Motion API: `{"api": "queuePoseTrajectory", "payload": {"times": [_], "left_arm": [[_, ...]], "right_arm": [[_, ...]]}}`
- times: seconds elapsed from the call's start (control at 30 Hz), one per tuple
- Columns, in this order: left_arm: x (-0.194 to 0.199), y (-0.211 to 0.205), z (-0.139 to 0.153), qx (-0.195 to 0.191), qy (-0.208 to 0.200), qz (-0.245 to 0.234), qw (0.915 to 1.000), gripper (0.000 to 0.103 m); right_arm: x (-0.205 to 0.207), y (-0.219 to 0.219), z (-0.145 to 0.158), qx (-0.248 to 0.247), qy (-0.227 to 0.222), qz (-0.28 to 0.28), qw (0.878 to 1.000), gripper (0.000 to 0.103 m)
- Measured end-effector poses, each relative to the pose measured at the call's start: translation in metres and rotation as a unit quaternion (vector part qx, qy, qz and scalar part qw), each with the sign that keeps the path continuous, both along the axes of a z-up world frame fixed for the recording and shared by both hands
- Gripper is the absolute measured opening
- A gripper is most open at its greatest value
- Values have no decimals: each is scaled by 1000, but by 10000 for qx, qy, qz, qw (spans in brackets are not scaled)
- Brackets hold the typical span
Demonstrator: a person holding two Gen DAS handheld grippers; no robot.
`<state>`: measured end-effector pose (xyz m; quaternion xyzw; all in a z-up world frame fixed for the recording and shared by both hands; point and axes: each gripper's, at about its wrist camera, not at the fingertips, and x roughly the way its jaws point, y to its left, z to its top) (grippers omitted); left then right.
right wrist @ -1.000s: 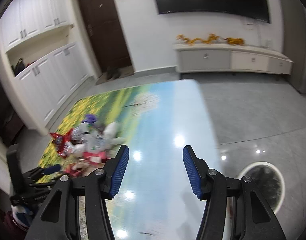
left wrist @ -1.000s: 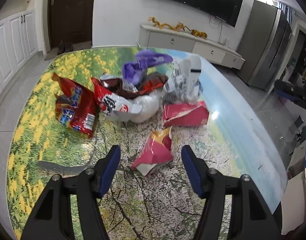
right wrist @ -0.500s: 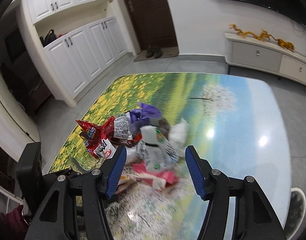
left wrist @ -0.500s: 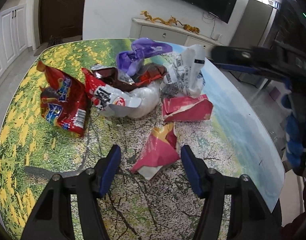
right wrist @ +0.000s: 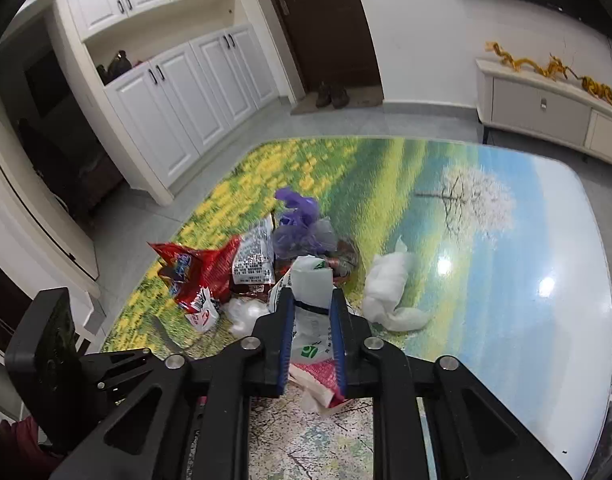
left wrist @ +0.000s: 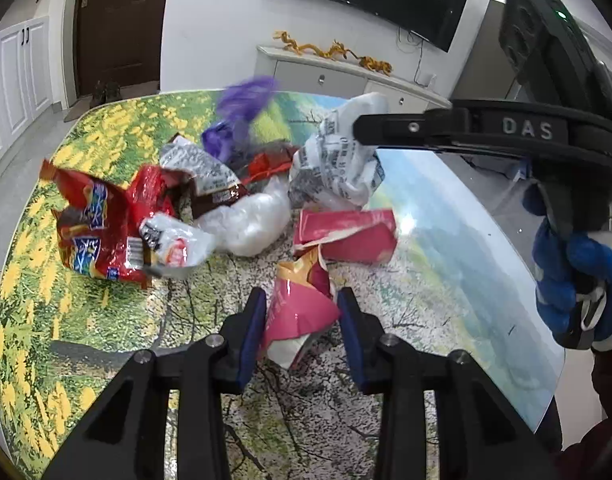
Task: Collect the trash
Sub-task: 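Carry both items to the bin and open both tools to drop them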
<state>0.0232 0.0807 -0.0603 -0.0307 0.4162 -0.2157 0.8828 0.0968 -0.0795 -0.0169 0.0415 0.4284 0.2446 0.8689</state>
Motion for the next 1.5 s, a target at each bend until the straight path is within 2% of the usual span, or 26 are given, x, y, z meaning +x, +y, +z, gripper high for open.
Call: {"api": "queuePoseTrajectory", "payload": {"times": [0.3,0.47,0.8,1.13,1.5], "left_arm": [[-16,2,18,-34,-235,203,9995,34],[-27,-3,32,14,-377,280,9989,34],[-34,-46,59,139,-616,125,9979,34],[-23,-124,71,135,-559,-312,9979,34],[-11,-219,81,366,-547,-1041,9924,34]], "right_arm": [[-30,-24,32,341,-421,-94,9985,16],[-56,-46,43,355,-590,-248,9973,16],[-103,-144,51,468,-754,-1106,9899,16],[-155,-260,50,593,-1028,-2350,9647,16],[-194,-351,38,478,-1207,-3425,9305,16]]}}
